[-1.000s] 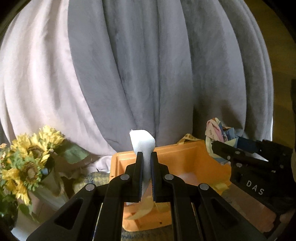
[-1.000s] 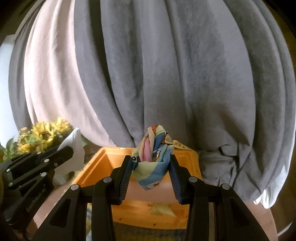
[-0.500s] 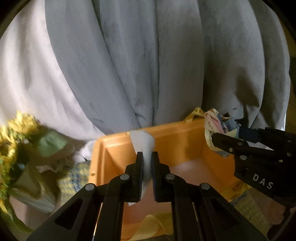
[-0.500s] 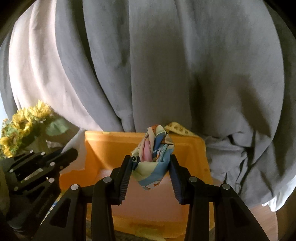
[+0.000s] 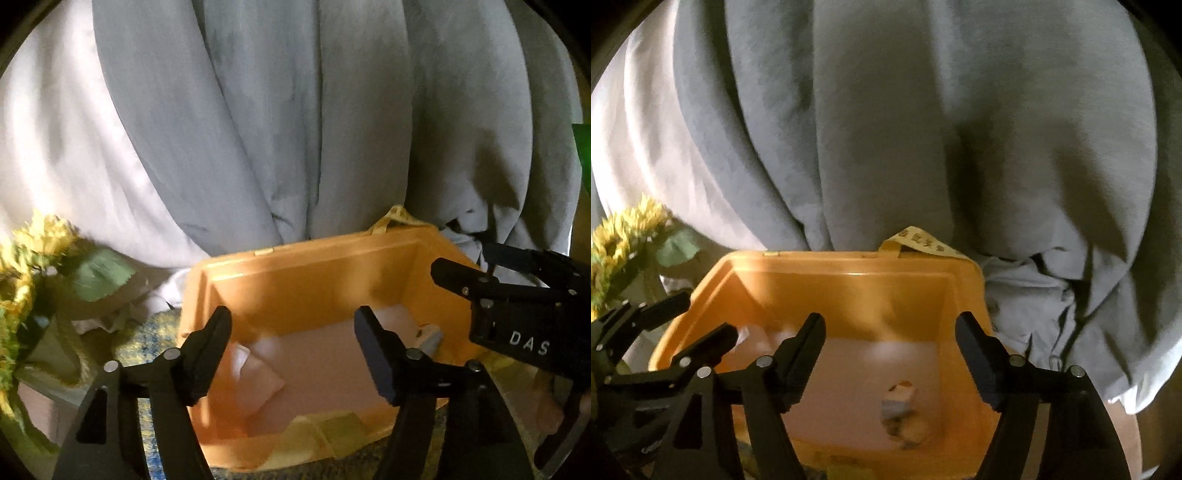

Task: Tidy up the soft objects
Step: 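Open the right gripper to drop the pastel cloth into the crate, then move both tools back toward the remaining soft items on the runner, then grasp the red pompom with the left gripper while the right grasps the black plush doll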

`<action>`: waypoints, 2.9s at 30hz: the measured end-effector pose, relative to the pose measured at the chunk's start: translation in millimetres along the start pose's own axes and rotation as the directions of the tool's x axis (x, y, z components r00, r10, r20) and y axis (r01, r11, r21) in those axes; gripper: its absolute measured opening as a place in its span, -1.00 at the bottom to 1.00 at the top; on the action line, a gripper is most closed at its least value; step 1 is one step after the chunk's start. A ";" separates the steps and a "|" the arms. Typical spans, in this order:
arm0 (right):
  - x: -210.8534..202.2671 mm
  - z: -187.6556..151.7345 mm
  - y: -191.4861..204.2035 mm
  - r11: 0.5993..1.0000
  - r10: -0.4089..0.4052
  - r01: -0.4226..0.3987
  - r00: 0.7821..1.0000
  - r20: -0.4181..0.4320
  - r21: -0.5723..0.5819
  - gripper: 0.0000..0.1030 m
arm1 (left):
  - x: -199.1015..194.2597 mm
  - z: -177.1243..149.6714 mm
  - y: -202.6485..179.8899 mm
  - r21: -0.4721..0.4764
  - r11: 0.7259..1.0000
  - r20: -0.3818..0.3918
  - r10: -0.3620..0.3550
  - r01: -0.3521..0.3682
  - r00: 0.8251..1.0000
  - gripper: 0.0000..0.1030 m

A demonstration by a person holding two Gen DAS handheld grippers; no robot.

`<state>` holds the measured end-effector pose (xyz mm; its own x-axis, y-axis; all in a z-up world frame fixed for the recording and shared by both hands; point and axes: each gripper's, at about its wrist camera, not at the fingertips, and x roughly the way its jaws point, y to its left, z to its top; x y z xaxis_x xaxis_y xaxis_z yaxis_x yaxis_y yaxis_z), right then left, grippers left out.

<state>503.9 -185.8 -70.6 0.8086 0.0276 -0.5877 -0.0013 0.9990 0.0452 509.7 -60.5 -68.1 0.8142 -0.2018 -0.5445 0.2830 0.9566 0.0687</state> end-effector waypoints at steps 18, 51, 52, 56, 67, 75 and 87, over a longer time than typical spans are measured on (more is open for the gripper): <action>-129.1 -5.7 5.3 0.999 -0.026 0.022 0.981 0.192 0.024 0.59 | -133.2 -5.5 -8.8 -0.026 0.996 0.182 0.083 -0.080 0.980 0.74; -223.5 -114.9 17.7 0.999 -0.051 0.053 0.980 0.193 -0.004 0.59 | -230.6 -114.6 -36.2 -0.049 0.988 0.128 0.150 -0.145 0.980 0.78; -223.1 -118.0 17.2 0.999 -0.048 0.049 0.981 0.188 -0.002 0.59 | -230.6 -117.5 -37.1 -0.050 0.989 0.122 0.147 -0.142 0.982 0.78; -218.8 -131.3 14.5 1.000 -0.024 0.022 0.989 0.148 0.015 0.59 | -227.2 -129.4 -42.2 -0.055 0.989 0.093 0.143 -0.138 0.985 0.78; -194.2 -158.9 12.0 1.000 0.027 -0.027 0.999 0.035 0.015 0.59 | -202.2 -163.6 -51.7 -0.074 0.990 -0.025 0.118 -0.120 0.993 0.78; -174.2 -173.5 11.0 0.998 0.054 -0.054 0.998 -0.021 0.011 0.58 | -185.0 -188.5 -65.5 -0.053 0.994 -0.087 0.091 -0.096 0.992 0.78; -143.2 -184.7 14.4 0.997 0.078 -0.078 0.994 -0.081 0.000 0.47 | -154.7 -219.0 -82.1 -0.053 0.996 -0.174 0.058 -0.068 0.983 0.77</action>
<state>279.5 -168.8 -135.0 0.7556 0.1081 -0.6460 -0.0641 0.9938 0.0912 249.5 -61.8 -172.5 0.7287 -0.1069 -0.6764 0.1998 0.9779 0.0608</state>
